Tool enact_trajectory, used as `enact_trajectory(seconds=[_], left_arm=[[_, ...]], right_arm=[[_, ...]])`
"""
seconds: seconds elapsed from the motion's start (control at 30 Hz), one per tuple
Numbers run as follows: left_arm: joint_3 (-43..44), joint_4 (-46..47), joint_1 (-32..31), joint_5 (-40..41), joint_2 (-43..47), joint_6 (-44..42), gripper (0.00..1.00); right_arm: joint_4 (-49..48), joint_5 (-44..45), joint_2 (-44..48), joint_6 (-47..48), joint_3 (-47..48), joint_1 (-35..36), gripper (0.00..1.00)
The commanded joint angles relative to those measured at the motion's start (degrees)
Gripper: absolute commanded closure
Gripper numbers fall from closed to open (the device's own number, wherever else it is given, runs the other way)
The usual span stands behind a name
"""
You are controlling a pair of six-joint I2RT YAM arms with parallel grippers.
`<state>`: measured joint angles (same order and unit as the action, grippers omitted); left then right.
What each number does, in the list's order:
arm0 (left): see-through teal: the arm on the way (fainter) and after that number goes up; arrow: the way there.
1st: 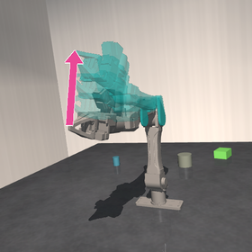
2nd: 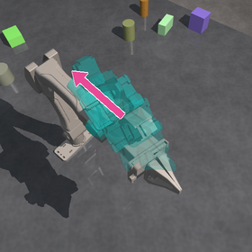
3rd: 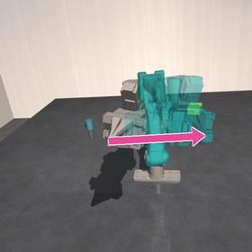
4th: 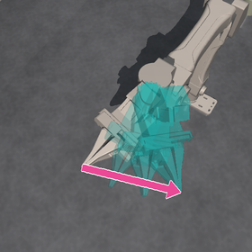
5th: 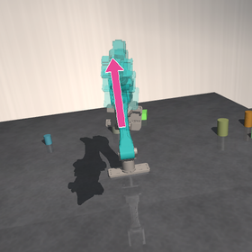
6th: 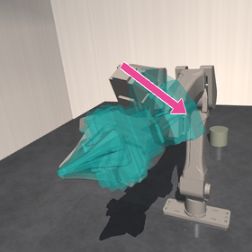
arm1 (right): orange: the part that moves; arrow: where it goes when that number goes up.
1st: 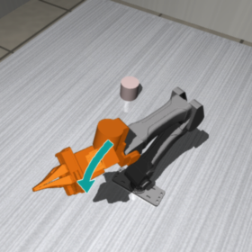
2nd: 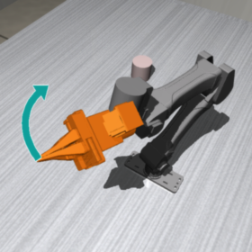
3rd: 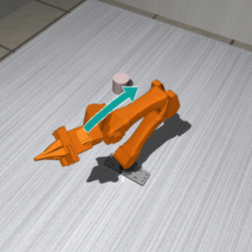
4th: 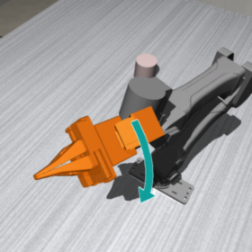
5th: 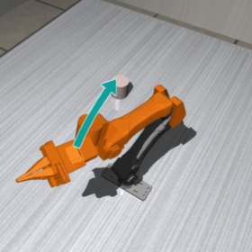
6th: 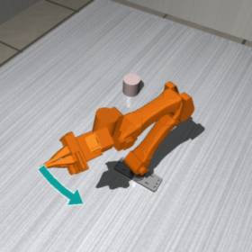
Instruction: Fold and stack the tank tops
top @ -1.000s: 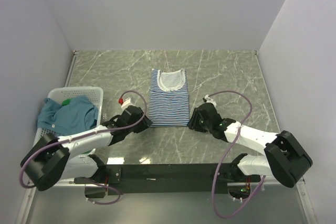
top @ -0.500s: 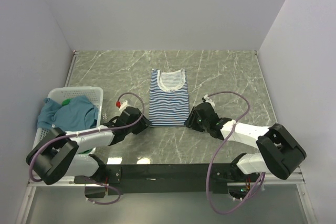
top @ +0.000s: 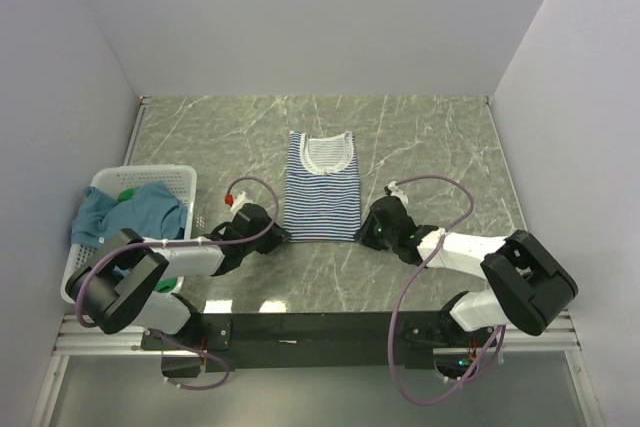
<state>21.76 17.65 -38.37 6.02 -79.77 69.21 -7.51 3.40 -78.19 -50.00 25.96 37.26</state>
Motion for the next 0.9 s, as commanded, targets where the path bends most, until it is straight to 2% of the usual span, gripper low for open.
enact_trajectory(seconds=[0.0,0.03,0.07,0.13,0.33,0.47,0.7,0.87], left_arm=[[-1.4,-3.8,0.0,-0.6,-1.7,-1.6,0.86],[-1.3,-4.5,0.0,-0.7,-1.1,-2.1,0.93],[-1.3,-5.2,-0.2,-0.7,-0.5,-2.3,0.94],[-1.5,-7.7,-1.3,-0.3,2.2,-2.6,1.00],[-4.8,-14.6,-6.7,1.7,14.2,0.1,1.00],[-8.3,-21.6,-12.7,3.3,24.0,4.2,0.99],[-8.8,-37.6,-27.9,10.1,42.4,14.1,1.00],[-3.0,-42.9,-32.9,14.6,44.3,14.8,1.00]], right_arm=[[0.4,1.1,0.1,0.6,-0.4,0.4,0.89],[0.7,1.1,1.0,0.8,-0.5,0.3,0.92],[1.5,1.1,1.5,1.2,-0.5,0.4,0.98],[2.7,1.2,3.9,1.4,-1.1,1.1,1.00],[8.5,2.0,16.0,-0.4,-5.6,5.9,1.00],[14.8,3.1,26.4,-5.8,-9.7,14.1,1.00],[26.3,8.2,42.4,-15.3,-13.0,26.8,1.00],[31.8,9.7,48.0,-16.4,-9.5,28.3,1.00]])
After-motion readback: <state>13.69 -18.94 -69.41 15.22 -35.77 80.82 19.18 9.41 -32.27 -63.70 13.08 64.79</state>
